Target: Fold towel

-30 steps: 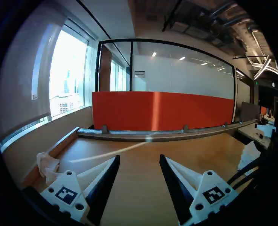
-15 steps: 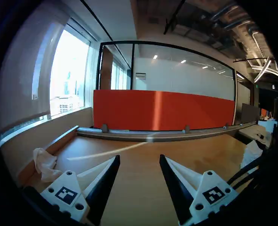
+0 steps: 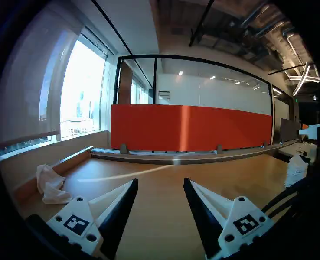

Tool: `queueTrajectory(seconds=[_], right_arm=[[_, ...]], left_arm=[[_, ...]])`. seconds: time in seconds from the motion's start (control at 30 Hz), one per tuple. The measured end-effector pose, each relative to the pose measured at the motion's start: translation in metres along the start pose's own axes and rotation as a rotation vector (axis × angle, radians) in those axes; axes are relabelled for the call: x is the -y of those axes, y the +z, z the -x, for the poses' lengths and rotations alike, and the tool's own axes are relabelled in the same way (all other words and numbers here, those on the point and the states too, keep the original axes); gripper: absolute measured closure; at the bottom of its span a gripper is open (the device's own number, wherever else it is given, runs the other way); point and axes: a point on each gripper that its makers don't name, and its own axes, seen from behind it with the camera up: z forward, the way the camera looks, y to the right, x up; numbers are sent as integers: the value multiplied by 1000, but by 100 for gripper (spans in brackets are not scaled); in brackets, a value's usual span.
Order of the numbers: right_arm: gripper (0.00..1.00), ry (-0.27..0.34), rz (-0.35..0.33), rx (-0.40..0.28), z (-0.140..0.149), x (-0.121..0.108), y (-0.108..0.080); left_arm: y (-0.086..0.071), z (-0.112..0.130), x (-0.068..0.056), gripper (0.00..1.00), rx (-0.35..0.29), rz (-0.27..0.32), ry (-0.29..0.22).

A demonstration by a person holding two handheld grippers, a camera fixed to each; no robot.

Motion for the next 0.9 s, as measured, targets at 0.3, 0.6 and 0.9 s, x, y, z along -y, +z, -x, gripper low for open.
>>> queueTrajectory(seconds=[0.3,0.6,0.9], right_arm=[[0,-61,-1,-3,14,10,5],[0,-87,-17,-18,27,20,8],[0,-88,-36,-22,40,25,15]], left_arm=[[1,29,9,23,-31,-14,1],[5,49,13,23,-58,-21,-11],[4,67,13,23,-61,-32,-7]])
